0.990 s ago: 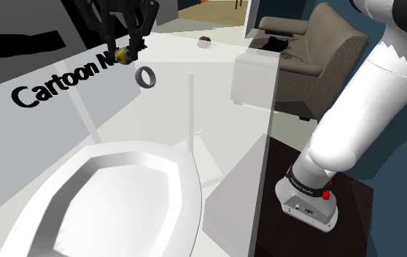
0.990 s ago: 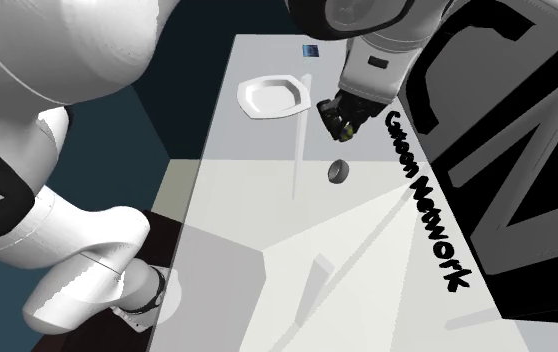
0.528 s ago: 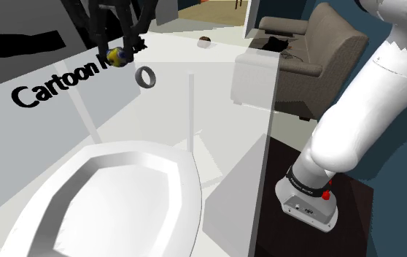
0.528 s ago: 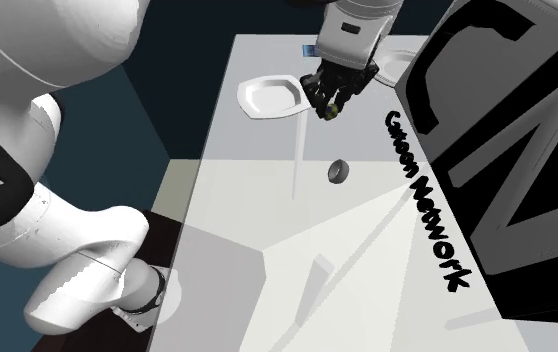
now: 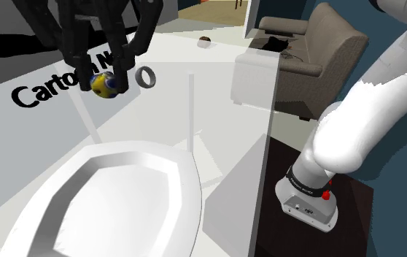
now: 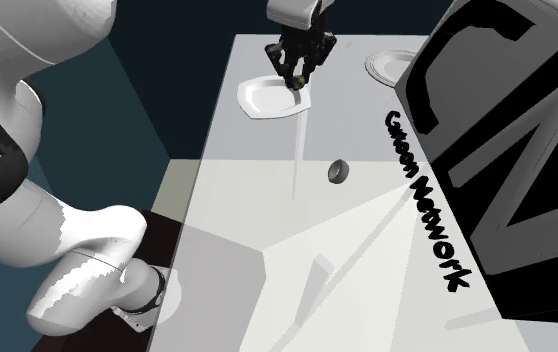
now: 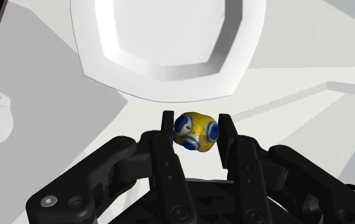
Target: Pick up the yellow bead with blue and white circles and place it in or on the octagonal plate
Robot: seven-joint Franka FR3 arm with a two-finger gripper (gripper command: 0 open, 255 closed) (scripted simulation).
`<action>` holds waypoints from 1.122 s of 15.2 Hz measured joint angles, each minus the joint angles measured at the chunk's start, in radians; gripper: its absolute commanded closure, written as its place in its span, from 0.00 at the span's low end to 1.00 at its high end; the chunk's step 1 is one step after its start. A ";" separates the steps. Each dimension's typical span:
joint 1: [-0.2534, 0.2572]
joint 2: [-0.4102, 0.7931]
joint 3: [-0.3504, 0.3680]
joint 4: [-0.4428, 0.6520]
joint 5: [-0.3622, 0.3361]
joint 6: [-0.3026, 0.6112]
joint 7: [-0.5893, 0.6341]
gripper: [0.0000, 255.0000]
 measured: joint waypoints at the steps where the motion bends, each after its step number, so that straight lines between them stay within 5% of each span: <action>1: 0.009 -0.001 0.014 0.008 0.000 -0.001 0.024 1.00; 8: 0.071 0.023 0.130 0.035 -0.024 0.036 0.197 1.00; 17: 0.078 -0.043 0.115 -0.120 0.024 0.137 0.157 1.00</action>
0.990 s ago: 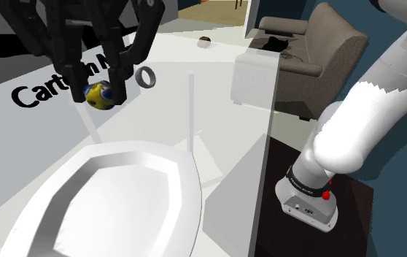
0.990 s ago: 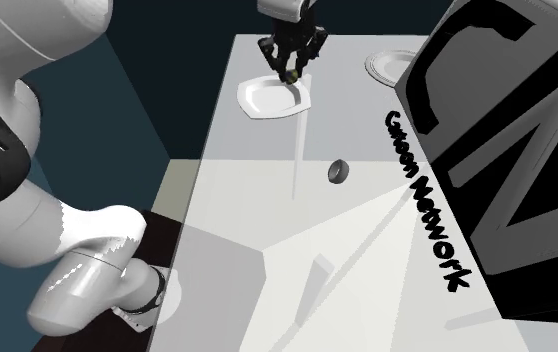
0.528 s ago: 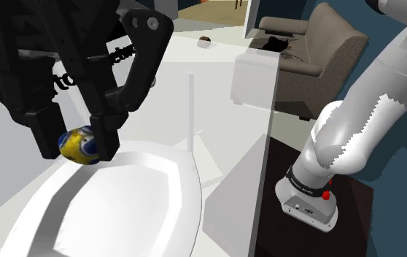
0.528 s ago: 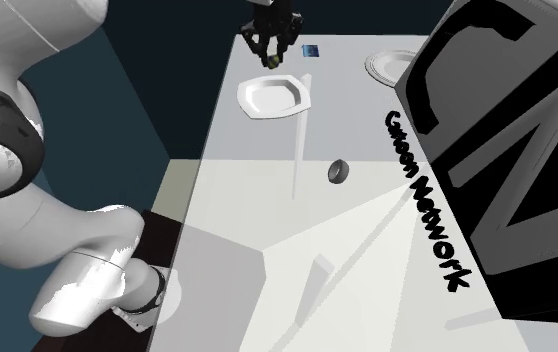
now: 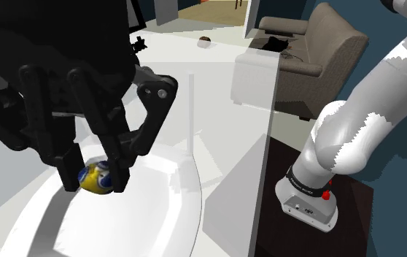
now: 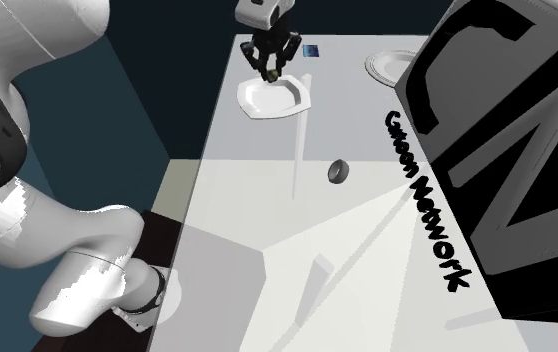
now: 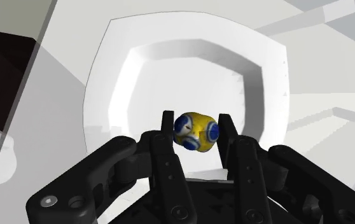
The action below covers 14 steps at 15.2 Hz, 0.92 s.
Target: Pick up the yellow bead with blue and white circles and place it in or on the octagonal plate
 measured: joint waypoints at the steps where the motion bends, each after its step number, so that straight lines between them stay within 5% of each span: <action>1: 0.001 -0.013 -0.006 -0.027 0.009 0.015 -0.011 1.00; 13: 0.008 -0.044 -0.011 -0.136 0.034 0.095 -0.043 1.00; 14: 0.008 -0.044 -0.011 -0.136 0.034 0.095 -0.043 0.00</action>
